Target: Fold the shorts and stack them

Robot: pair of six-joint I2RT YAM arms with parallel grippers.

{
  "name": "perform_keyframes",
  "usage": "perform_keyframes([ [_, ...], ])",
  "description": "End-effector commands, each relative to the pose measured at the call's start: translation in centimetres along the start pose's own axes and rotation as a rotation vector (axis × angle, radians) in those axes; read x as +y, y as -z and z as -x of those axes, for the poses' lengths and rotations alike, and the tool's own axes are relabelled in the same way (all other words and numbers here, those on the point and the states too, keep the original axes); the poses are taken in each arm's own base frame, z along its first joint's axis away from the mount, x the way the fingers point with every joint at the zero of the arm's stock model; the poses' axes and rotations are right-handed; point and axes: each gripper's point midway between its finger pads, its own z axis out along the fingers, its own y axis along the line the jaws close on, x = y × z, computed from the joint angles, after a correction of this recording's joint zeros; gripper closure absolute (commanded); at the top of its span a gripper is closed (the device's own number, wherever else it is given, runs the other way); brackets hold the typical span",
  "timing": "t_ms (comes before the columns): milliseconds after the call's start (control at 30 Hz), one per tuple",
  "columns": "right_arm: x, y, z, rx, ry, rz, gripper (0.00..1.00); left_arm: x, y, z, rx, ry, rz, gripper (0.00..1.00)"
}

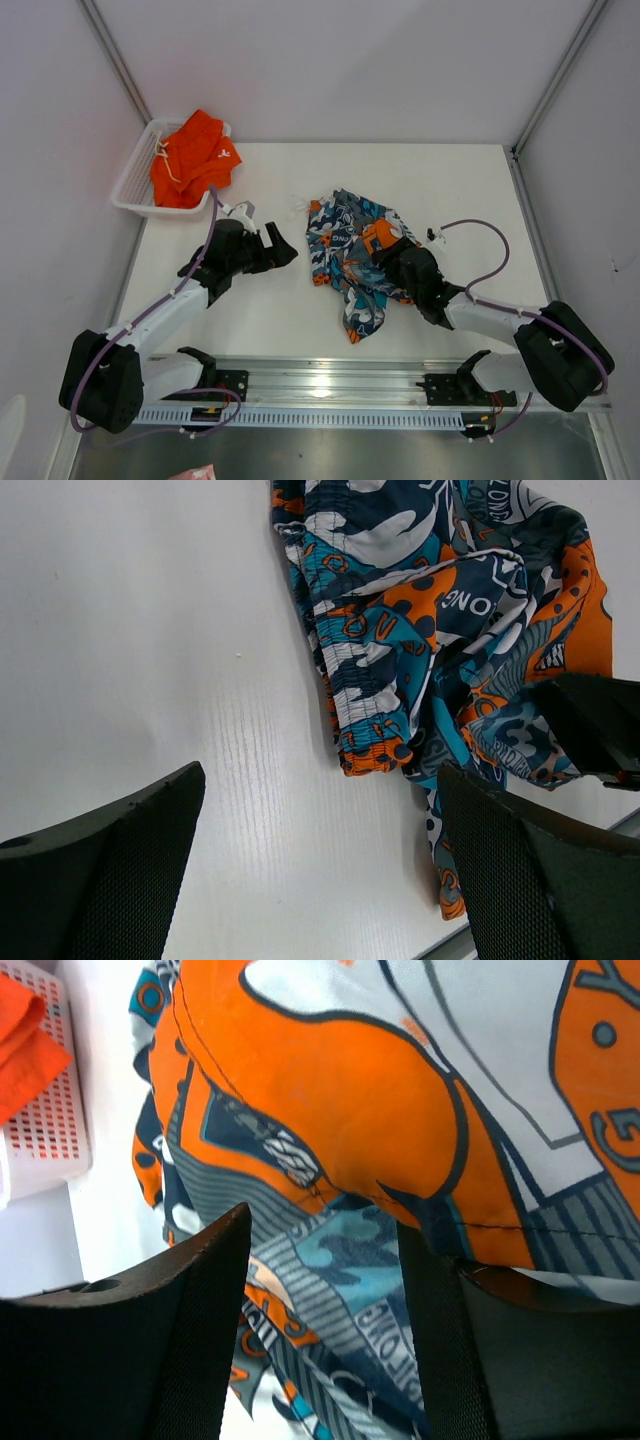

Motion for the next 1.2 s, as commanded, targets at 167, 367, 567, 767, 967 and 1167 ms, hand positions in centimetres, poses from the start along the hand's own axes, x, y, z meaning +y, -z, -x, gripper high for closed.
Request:
perform_keyframes([
  [167,3.4,-1.4,2.3,-0.084,-0.063,0.080,0.41,-0.9,0.3,0.5,-0.025,-0.009,-0.028,0.01],
  [367,4.1,-1.8,2.6,-0.090,-0.056,0.091,0.45,-0.9,0.2,0.2,-0.016,-0.012,-0.027,0.01],
  [567,4.4,-2.7,3.0,-0.111,-0.062,0.090,0.50,-1.0,-0.1,0.0,-0.007,-0.014,-0.027,0.01],
  [767,4.4,-2.9,3.4,-0.118,-0.051,0.066,0.57,-1.1,-0.3,-0.3,0.002,-0.019,-0.028,0.01],
  [967,3.9,-1.7,4.2,-0.127,-0.033,0.026,0.81,-1.1,-0.4,-0.3,0.005,-0.024,-0.024,0.01],
  [1167,1.3,0.7,4.9,-0.052,0.032,-0.055,1.00,-1.1,-0.6,-0.4,0.012,-0.035,-0.021,0.01],
])
